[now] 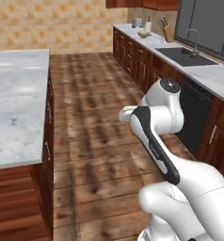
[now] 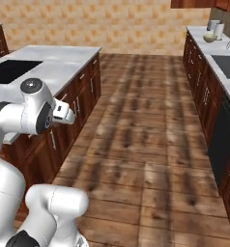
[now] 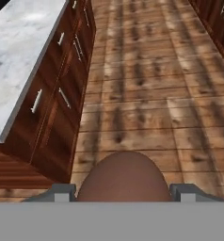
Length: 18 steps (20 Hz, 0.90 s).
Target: Pick the egg and butter from the fridge and place them by the bowl for mixing.
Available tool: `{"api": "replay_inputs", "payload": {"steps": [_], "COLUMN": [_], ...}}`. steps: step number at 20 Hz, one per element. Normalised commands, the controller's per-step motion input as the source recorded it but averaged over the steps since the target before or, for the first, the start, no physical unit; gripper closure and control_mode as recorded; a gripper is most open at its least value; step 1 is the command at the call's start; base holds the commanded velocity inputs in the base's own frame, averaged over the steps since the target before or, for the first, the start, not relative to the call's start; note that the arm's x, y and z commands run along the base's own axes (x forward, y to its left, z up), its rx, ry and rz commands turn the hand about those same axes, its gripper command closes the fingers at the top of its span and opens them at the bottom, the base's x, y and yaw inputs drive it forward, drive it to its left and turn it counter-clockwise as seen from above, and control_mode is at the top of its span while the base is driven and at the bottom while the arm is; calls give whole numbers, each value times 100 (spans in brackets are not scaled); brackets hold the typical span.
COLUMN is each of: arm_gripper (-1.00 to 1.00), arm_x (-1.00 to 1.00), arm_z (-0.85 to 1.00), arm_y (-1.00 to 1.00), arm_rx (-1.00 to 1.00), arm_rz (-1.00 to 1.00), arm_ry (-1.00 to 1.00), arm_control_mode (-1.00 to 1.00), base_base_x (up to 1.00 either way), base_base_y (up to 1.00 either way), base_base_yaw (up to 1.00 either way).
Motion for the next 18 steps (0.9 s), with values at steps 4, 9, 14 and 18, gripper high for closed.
{"api": "replay_inputs", "payload": {"steps": [4, 9, 14, 18], "arm_gripper": [100, 100, 100, 100], "arm_x": [0, 0, 0, 0], "arm_z": [0, 0, 0, 0], "arm_y": [0, 0, 0, 0], "arm_rx": [0, 0, 0, 0], "arm_rz": [0, 0, 0, 0], "arm_ry": [0, 0, 0, 0], "arm_control_mode": [100, 100, 100, 100], "base_base_x": [91, 90, 91, 93], "base_base_y": [0, 0, 0, 0], "base_base_yaw": [4, 3, 1, 1]}}
